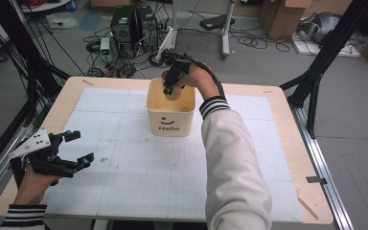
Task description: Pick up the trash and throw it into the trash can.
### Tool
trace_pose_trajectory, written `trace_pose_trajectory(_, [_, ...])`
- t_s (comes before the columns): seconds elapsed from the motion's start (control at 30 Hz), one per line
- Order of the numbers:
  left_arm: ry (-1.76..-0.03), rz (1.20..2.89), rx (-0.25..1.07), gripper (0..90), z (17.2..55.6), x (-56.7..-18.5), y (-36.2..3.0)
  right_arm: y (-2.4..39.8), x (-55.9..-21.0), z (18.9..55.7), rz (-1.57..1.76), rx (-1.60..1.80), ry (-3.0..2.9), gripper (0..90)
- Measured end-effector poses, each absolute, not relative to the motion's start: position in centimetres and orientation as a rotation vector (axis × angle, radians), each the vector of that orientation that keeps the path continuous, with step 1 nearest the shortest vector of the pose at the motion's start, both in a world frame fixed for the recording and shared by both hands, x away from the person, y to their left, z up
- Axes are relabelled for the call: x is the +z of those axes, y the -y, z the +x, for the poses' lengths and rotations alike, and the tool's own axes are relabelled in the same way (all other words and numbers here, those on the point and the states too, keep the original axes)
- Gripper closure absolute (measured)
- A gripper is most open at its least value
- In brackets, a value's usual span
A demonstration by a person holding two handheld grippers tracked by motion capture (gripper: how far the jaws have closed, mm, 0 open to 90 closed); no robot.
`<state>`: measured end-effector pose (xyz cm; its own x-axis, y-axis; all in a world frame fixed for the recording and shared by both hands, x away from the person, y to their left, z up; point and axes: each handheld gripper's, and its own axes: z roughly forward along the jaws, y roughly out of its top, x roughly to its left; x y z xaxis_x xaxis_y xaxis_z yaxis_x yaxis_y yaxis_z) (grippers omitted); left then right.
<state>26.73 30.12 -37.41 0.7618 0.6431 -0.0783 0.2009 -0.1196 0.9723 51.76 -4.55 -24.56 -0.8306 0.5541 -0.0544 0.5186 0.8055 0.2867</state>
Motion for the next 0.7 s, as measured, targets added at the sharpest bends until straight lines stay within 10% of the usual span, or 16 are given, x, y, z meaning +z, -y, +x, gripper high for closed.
trace_pose_trajectory(0.47, [-0.677, 1.679, 0.431, 1.8, 26.7, -37.4, -30.1, 4.3, -23.6, 51.2, 0.872, 0.523, -2.884, 0.2])
trace_pose_trajectory(0.7, [-0.675, 1.678, 0.433, 1.8, 26.7, -37.4, -30.1, 4.5, -22.8, 50.9, 0.846, 0.591, -2.887, 0.2])
